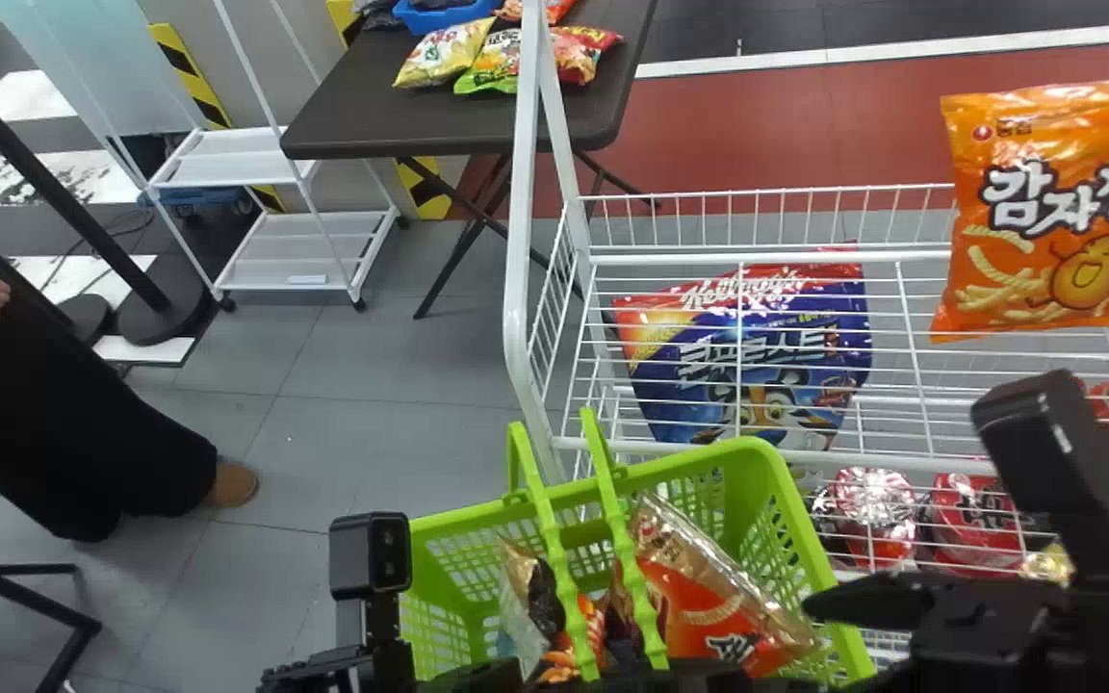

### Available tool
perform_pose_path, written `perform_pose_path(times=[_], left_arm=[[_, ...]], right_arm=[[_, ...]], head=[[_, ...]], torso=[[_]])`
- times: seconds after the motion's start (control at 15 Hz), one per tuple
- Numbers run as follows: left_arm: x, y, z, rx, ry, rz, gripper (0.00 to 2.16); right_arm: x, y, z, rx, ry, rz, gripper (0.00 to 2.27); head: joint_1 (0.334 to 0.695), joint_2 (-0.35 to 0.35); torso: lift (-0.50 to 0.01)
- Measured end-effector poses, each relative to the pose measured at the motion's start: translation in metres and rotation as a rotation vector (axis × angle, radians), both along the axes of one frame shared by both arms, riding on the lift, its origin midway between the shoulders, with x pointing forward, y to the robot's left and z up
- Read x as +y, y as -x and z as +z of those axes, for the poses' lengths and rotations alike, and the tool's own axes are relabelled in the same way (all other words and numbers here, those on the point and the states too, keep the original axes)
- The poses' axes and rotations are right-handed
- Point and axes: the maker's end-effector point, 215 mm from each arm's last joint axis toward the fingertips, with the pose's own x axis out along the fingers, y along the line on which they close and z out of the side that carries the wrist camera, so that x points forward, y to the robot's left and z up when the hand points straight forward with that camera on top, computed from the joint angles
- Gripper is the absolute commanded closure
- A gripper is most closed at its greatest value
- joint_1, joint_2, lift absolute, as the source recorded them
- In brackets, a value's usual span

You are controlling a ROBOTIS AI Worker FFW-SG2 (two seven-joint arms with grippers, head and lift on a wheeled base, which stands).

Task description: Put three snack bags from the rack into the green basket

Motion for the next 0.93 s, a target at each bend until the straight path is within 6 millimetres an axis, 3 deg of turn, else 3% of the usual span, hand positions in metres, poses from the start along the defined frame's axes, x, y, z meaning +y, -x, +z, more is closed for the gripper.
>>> perform_pose_path(times=[0.27,0.33,0.6,0.67,0.93], left_arm=[[0.002,0.0,0.001,-0.002,0.0,0.003,2.15],[0.002,-0.001,0.001,-0.003,0.0,0.004,2.15],[0.004,-0.001,0.001,-0.003,0.001,0.008,2.15],[0.004,-0.001,0.001,-0.003,0.002,0.008,2.15],[0.005,0.0,0.001,-0.001,0.003,0.01,2.15]], right_arm=[[-0.047,-0.039,0.003,-0.037,0.034,-0.124,0.06],[-0.061,-0.05,0.003,-0.042,0.045,-0.158,0.06],[-0.133,-0.101,-0.018,-0.024,0.106,-0.339,0.05],[-0.152,-0.125,-0.023,-0.051,0.113,-0.4,0.05],[-0.201,-0.225,-0.015,-0.261,0.092,-0.58,0.04]], head=[[0.695,0.087],[0.695,0.026],[0.695,-0.097],[0.695,-0.152],[0.695,-0.207]], torso=[[0.0],[0.0],[0.0],[0.0],[0.0]])
